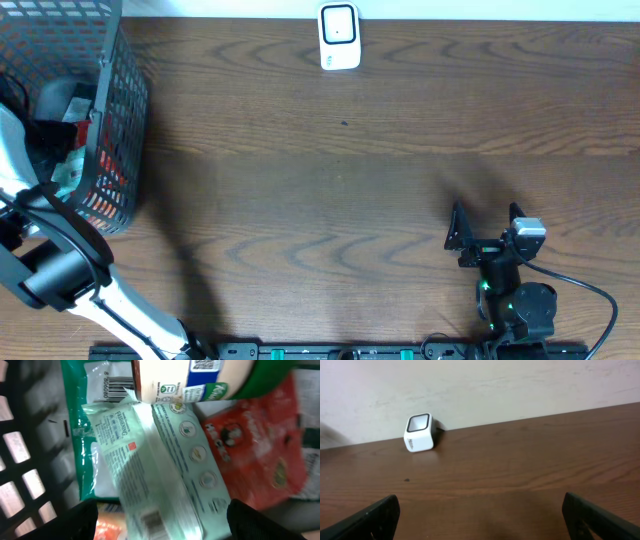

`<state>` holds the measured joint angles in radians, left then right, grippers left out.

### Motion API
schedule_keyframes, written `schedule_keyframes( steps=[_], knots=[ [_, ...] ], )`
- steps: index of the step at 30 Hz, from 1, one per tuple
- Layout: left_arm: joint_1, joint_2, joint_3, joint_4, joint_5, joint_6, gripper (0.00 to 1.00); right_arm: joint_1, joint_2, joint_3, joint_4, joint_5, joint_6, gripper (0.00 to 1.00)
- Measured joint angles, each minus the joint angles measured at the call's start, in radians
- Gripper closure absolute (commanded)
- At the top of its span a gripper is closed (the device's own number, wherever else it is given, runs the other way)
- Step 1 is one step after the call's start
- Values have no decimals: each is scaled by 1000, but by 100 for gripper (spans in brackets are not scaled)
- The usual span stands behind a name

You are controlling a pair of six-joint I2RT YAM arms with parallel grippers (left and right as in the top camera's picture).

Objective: Scan the item barcode
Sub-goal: 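Grasp the light-green wet-wipe pack with the left gripper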

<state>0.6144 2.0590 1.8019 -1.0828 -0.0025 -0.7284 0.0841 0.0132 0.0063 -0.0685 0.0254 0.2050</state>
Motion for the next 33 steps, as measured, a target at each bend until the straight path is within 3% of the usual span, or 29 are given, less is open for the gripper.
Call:
schedule_keyframes(
  steps=[6, 10, 13, 23, 27, 30, 33],
  knots=[
    [0, 40, -8, 2, 0, -9, 17, 0, 0, 0, 0, 0, 0, 1],
    [0, 51, -8, -3, 0, -9, 25, 0, 0, 0, 0, 0, 0, 1],
    [0, 53, -8, -18, 0, -15, 21, 0, 0, 0, 0, 0, 0, 1],
    [0, 53, -71, 2, 0, -20, 19, 0, 0, 0, 0, 0, 0, 1],
    [0, 53, -89, 19, 6, -29, 40, 0, 0, 0, 0, 0, 0, 1],
    [0, 53, -89, 20, 7, -26, 43, 0, 0, 0, 0, 0, 0, 1],
    [0, 51, -89, 18, 6, -25, 56, 0, 0, 0, 0, 0, 0, 1]
  ],
)
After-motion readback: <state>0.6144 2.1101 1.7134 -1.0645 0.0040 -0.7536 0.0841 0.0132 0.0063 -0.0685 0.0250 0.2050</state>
